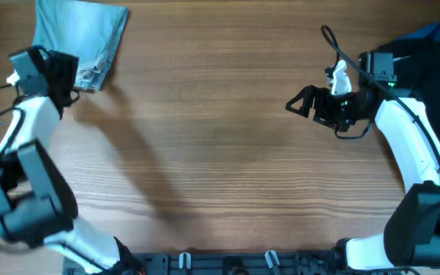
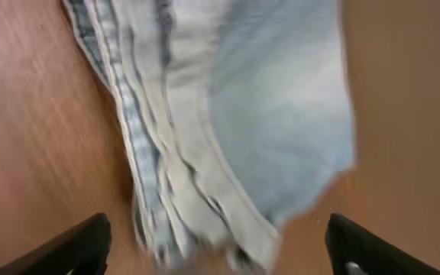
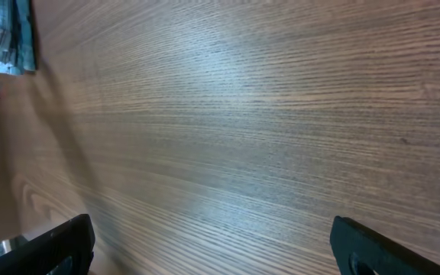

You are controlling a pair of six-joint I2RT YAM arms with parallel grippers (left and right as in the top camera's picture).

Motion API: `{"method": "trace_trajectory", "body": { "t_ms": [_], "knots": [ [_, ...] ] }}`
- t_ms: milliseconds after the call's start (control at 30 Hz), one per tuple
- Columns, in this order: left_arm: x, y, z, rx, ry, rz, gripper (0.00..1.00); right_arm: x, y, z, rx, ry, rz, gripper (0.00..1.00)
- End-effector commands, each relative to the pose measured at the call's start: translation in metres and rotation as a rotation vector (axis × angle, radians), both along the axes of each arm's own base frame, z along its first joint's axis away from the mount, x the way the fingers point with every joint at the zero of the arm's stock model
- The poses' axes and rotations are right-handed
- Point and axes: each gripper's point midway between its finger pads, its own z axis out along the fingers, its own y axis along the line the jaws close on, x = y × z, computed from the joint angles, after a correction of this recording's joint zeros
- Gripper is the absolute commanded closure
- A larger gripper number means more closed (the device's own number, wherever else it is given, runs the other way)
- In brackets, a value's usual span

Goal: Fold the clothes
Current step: 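Release the shorts and pull the left gripper back toward the base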

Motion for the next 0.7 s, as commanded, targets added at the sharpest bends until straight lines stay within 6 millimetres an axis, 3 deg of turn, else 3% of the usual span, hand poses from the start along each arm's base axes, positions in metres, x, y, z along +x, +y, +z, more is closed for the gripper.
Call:
{"method": "trace_trajectory", "body": {
  "t_ms": [0,200,267,367,433,500,567,667],
  "knots": [
    [-0.022,-0.007,0.079,0.077,-0.081,-0.046,0.09,-0.002,0.001,-0.003,-0.008,0.000,0.013,0.00],
    [-0.099,-0.043,0.162,0.143,-0.098,-0.139,0.06,-0.001,0.006,0.005,0.031,-0.016,0.024,0.00],
    [-0.133,-0.064,0.198,0.202,-0.153,-0.220,0.00,0.001,0.006,0.024,0.030,-0.059,0.009,0.02],
    [-0.166,-0.085,0.221,0.260,-0.190,-0.305,0.00,-0.003,0.006,0.055,0.031,-0.132,-0.010,0.04],
    [-0.193,-0.106,0.229,0.289,-0.204,-0.404,0.00,-0.019,0.003,0.085,0.004,-0.202,-0.018,0.05],
    [-0.221,-0.130,0.232,0.319,-0.218,-0.521,0.00,-0.047,-0.012,0.109,-0.102,-0.257,-0.065,0.04],
    [-0.234,-0.142,0.236,0.340,-0.240,-0.583,0.00,-0.074,-0.023,0.128,-0.177,-0.307,-0.103,0.04],
    [-0.243,-0.152,0.235,0.335,-0.247,-0.624,0.00,-0.116,-0.023,0.150,-0.193,-0.383,-0.118,0.02]
  ]
}}
